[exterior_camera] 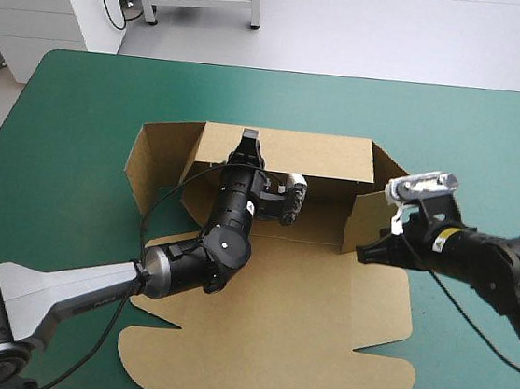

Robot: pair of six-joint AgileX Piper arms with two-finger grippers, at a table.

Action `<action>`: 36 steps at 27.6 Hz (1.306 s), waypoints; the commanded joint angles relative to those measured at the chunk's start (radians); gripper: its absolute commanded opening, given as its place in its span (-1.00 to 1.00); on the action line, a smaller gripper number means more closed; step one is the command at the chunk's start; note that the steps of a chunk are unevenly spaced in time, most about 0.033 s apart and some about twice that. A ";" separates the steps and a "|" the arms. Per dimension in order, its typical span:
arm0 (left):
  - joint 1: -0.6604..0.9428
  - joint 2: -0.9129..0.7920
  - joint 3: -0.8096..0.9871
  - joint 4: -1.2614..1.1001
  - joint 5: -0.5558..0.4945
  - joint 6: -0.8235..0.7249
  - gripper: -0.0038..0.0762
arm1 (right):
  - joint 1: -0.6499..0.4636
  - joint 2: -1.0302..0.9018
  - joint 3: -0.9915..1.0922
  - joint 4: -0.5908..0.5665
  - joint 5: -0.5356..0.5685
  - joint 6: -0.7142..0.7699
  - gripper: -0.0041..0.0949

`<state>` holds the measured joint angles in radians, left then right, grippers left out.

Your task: Fold the box

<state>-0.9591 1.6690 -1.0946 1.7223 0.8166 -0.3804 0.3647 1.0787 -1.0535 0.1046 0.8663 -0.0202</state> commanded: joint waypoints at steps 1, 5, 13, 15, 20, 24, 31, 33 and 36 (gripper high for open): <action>-0.002 -0.036 -0.023 0.016 0.043 -0.001 -0.92 | -0.002 0.072 -0.228 -0.183 0.083 0.072 -0.92; -0.002 -0.036 -0.023 0.016 0.037 0.005 -0.92 | -0.005 0.214 -0.464 -0.310 0.207 0.081 -0.92; -0.002 -0.036 -0.023 0.016 0.020 0.010 -0.92 | -0.161 0.501 -0.774 -0.143 0.291 -0.043 -0.96; -0.002 -0.036 -0.023 0.016 0.020 0.010 -0.92 | -0.227 0.559 -0.804 -0.051 0.306 -0.076 -0.96; -0.002 -0.036 -0.023 0.016 0.020 0.010 -0.92 | -0.341 0.669 -0.815 0.188 0.367 -0.164 -0.96; -0.002 -0.036 -0.023 0.012 0.020 0.010 -0.92 | -0.365 0.691 -0.783 0.256 0.379 -0.192 -0.96; -0.002 -0.036 -0.023 0.010 0.020 0.010 -0.92 | -0.360 0.615 -0.592 0.287 0.320 -0.257 -0.96; -0.002 -0.036 -0.023 0.010 0.020 0.010 -0.92 | -0.360 0.576 -0.539 0.305 0.269 -0.293 -0.96; -0.002 -0.036 -0.023 0.010 0.020 0.008 -0.92 | -0.360 0.470 -0.373 0.316 0.119 -0.386 -0.96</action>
<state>-0.9591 1.6690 -1.0946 1.7190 0.8127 -0.3736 0.0098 1.6482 -1.4749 0.3862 1.0908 -0.3549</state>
